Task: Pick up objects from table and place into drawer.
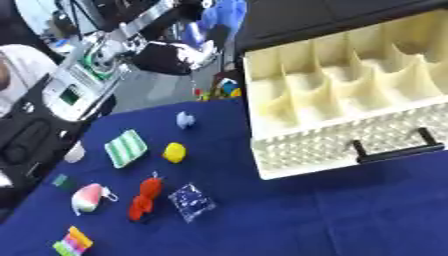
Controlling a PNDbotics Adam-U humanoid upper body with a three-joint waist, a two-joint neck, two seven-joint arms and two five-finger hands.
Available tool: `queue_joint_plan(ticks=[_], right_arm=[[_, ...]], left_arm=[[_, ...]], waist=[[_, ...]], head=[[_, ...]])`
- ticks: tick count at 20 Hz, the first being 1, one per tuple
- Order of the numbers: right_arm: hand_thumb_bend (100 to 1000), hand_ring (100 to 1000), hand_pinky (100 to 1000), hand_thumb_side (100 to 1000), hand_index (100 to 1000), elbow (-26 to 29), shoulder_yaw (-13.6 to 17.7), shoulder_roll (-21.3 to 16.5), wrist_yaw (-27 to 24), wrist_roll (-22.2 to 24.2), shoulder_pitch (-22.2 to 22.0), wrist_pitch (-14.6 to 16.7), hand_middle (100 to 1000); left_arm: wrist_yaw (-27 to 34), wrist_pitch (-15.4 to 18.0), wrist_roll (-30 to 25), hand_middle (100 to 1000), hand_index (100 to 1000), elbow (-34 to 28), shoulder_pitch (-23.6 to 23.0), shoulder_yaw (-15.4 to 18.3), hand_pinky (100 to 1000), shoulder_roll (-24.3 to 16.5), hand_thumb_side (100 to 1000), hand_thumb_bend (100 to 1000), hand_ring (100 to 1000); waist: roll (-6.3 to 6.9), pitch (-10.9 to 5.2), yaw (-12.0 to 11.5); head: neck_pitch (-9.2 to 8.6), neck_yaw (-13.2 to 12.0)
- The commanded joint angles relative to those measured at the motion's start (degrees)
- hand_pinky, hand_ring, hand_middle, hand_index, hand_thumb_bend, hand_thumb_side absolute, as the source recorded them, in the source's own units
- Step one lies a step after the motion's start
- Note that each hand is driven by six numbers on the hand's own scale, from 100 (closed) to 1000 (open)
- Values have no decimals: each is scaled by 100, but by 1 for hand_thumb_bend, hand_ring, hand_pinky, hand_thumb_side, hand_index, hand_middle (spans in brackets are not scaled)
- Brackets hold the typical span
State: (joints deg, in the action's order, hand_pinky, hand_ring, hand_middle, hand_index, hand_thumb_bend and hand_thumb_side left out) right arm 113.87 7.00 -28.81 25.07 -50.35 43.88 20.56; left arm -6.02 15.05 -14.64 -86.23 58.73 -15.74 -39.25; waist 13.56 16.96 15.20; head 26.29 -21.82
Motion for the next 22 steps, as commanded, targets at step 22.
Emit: queue_joint_plan(ticks=[22], right_arm=[[100,756,704,723,724,72,-129,457,-118,-122,114,43,719]], left_arm=[[260,786,637,310,441,580,422,88,292,12,457,100,464]], waist=[[-61,-36,60]], head=[[-361,-159]])
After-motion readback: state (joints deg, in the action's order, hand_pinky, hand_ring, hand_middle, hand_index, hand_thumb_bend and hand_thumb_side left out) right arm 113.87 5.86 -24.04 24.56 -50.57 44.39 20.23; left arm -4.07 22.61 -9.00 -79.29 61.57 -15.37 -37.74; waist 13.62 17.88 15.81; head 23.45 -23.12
